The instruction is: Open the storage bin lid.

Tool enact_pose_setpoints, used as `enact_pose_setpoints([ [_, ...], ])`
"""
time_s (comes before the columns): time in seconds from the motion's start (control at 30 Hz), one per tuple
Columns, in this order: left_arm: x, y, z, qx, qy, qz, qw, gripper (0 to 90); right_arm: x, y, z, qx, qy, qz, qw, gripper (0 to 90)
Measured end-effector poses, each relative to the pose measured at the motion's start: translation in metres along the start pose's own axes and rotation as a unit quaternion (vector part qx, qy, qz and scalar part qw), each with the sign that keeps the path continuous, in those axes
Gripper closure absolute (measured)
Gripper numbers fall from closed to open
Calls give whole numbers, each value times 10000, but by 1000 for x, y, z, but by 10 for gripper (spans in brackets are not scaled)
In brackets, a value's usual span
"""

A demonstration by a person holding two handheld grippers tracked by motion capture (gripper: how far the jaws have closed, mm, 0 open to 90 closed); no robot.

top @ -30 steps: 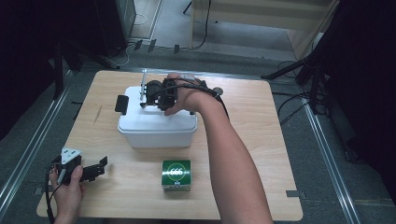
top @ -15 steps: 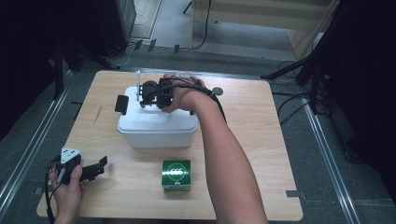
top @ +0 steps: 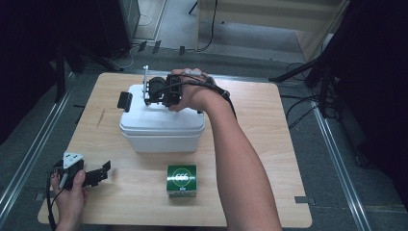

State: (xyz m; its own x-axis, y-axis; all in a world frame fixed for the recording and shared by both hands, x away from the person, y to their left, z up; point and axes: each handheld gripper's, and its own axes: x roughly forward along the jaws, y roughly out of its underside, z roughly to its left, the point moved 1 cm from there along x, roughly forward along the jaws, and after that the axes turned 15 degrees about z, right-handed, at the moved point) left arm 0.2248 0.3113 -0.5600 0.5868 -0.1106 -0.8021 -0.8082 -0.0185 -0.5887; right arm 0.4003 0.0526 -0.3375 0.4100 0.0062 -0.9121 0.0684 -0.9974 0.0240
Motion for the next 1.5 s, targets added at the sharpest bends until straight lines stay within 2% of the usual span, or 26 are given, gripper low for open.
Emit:
enact_pose_setpoints([
  [0.27,-1,0,0,1,1,-28,10000,0,-13,7,-4,76,76,-26,9999,855],
  [0.47,0,0,0,0,-27,-47,10000,0,-24,22,-7,161,177,-37,9997,854],
  [0.67,0,0,0,-2,-48,-55,10000,0,-29,43,-8,260,197,97,9994,855],
  [0.7,-1,1,0,-9,-60,-60,10000,0,-30,51,-9,263,206,92,9994,855],
  [0.9,-1,1,0,-17,-69,-65,10000,0,-30,69,-10,319,256,159,9990,854],
  [0.93,-1,1,0,-16,-70,-67,10000,0,-30,73,-9,397,235,204,9987,854],
  [1.0,-1,1,0,-23,-70,-75,9999,0,-30,80,-9,397,238,195,9987,855],
  [1.07,-1,1,0,-24,-65,-73,9999,0,-31,91,-8,533,232,213,9981,855],
  [1.17,-1,1,0,-11,-72,-76,9999,0,-30,98,-8,555,247,177,9980,854],
  [1.33,-1,1,-2,7,-122,-102,9999,0,-29,126,-7,732,269,269,9966,854],
  [1.4,-1,1,-2,7,-120,-105,9999,0,-28,131,-7,782,272,280,9962,854],
  [1.47,-1,1,-2,17,-123,-112,9999,0,-26,146,-5,893,245,305,9952,855],
  [1.5,-1,1,-2,17,-123,-112,9999,0,-26,146,-5,893,245,305,9952,855],
])
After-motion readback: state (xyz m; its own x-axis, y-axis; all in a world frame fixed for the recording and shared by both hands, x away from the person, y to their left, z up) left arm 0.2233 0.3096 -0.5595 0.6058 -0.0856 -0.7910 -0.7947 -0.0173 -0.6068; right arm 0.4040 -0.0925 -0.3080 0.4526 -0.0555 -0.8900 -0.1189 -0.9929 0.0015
